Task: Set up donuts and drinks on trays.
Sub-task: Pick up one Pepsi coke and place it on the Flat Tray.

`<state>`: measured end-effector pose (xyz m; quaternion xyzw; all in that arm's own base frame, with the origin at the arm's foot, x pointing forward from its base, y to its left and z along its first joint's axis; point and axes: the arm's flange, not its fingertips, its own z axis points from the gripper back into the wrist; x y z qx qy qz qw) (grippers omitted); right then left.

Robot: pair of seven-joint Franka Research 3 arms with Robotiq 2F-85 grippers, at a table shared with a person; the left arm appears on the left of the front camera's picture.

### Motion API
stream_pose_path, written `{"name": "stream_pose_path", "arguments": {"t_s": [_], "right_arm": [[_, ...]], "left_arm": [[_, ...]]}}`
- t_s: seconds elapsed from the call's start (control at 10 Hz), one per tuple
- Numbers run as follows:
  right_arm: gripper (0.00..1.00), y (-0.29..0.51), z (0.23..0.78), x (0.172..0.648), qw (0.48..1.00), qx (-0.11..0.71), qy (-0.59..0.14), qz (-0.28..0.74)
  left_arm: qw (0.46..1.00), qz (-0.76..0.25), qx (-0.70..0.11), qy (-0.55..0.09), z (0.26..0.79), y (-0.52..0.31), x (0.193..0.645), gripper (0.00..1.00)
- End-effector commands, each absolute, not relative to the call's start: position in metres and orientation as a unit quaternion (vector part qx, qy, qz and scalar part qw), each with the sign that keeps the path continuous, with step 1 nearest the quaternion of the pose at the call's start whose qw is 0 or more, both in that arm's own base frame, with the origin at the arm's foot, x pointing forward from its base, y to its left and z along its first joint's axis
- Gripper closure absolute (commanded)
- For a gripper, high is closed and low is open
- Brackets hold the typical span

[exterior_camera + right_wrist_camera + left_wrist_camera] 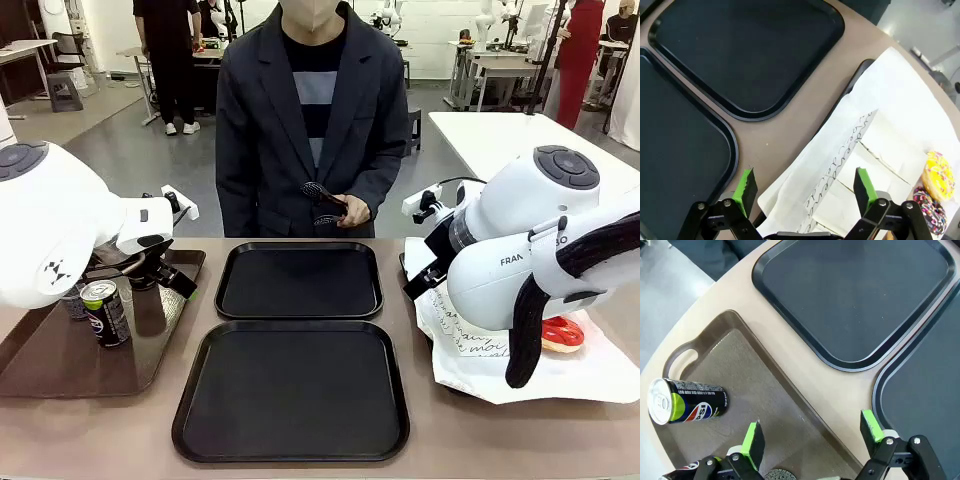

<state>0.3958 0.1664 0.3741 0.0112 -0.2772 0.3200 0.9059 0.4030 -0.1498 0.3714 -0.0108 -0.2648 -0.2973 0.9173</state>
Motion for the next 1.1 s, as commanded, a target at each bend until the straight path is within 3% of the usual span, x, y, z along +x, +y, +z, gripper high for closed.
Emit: {"name": "stream_pose_path", "arguments": {"t_s": [0.0,1.0], "right_arm": [[0.00,0.1665,0.3741,0.3958,0.906,0.011,-0.277,0.320],[0.00,0.1665,0.3741,0.3958,0.906,0.011,-0.277,0.320]], "left_arm": [[0.917,-0.297,-0.011,-0.265,0.3714,-0.1498,0.4029,0.00],[0.917,-0.297,-0.011,-0.265,0.3714,-0.1498,0.4029,0.00]]}}
